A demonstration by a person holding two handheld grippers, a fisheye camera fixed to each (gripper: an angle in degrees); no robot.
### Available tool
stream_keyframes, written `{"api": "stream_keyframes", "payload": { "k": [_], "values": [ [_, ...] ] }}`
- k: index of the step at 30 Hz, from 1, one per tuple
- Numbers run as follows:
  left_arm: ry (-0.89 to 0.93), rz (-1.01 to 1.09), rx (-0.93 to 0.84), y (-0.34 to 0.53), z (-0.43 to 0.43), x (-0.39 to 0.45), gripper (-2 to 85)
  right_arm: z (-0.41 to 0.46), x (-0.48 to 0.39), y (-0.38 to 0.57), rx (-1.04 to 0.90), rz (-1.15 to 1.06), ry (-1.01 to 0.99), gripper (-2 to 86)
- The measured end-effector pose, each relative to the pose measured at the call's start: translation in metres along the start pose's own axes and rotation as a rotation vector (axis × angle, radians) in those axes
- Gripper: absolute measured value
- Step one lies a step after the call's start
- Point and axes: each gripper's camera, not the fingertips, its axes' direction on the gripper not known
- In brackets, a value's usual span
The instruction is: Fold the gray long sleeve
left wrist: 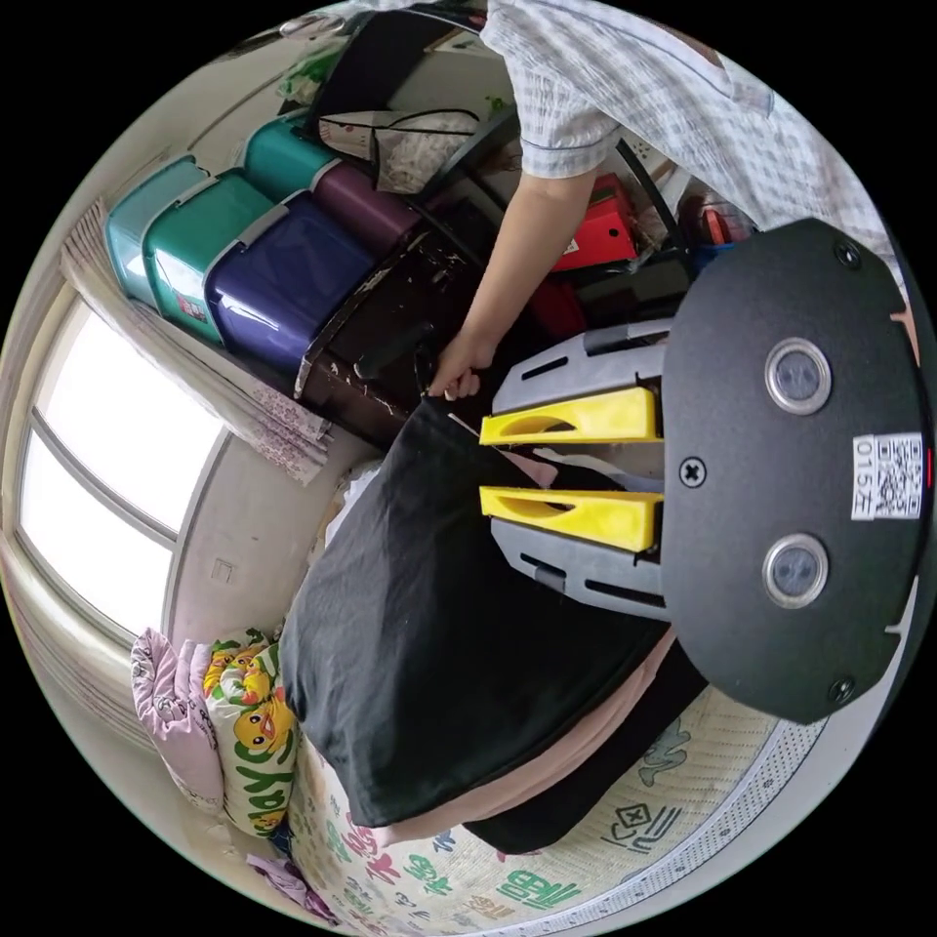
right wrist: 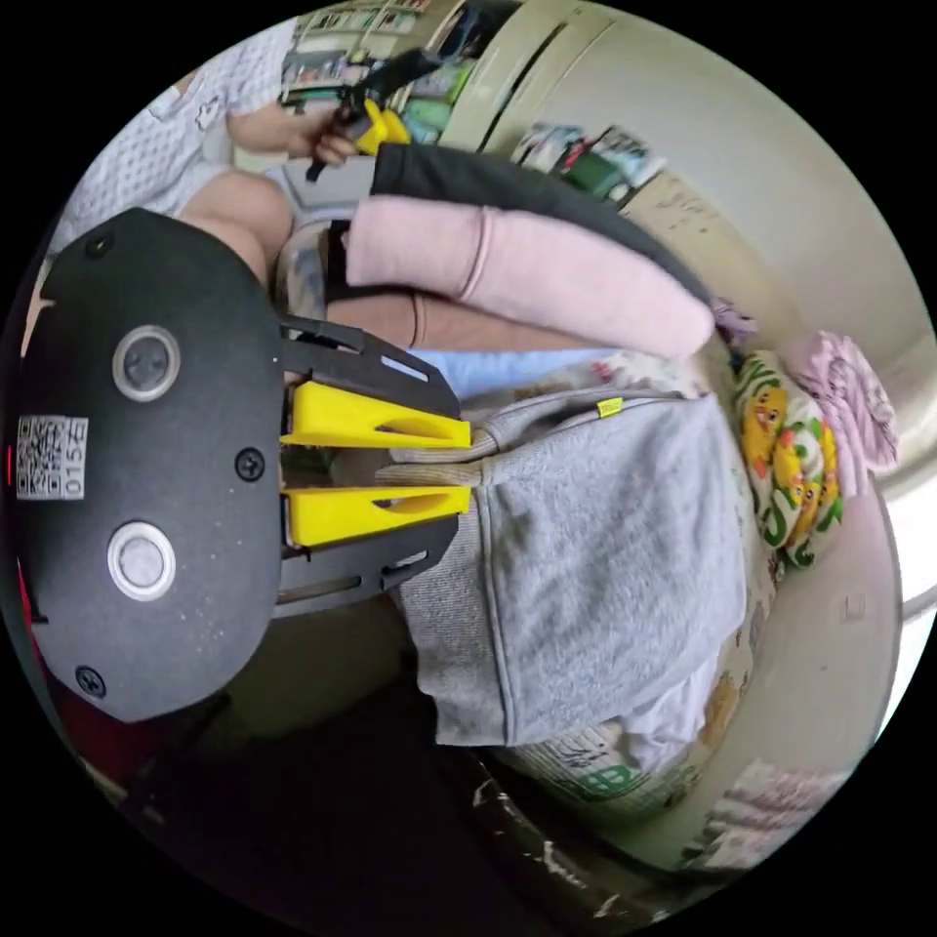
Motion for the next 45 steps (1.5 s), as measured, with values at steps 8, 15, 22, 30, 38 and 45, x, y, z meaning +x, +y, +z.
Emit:
{"api": "stream_keyframes", "payload": {
  "k": [8, 15, 22, 30, 38, 45],
  "values": [
    [0.145, 0.001, 0.024, -0.022, 0.032, -0.017, 8.2, -0.172, 0.006, 0.039, 0.448, 0.021, -0.266, 4.9],
    [0.528, -0.043, 0.14, -0.026, 0.058, -0.026, 14.4, -0.303, -0.043, 0.108, 0.588, -0.19, -0.529, 4.9],
    [0.769, 0.149, 0.343, 0.011, -0.004, 0.013, 18.3, -0.337, -0.117, 0.194, 0.557, -0.43, -0.77, 4.9],
    [0.732, 0.069, 0.466, 0.172, -0.12, -0.05, 11.8, -0.242, -0.204, 0.234, 0.318, -0.48, -1.207, 6.0],
    [0.09, 0.061, 0.788, 0.274, -0.28, -0.097, 8.3, -0.161, -0.385, 0.159, 0.094, -0.636, -1.295, 6.1],
    [-0.13, -0.166, 0.81, 0.414, -0.296, -0.173, 8.2, -0.01, -0.458, 0.174, -0.206, -0.49, -1.489, 5.6]
  ]
}}
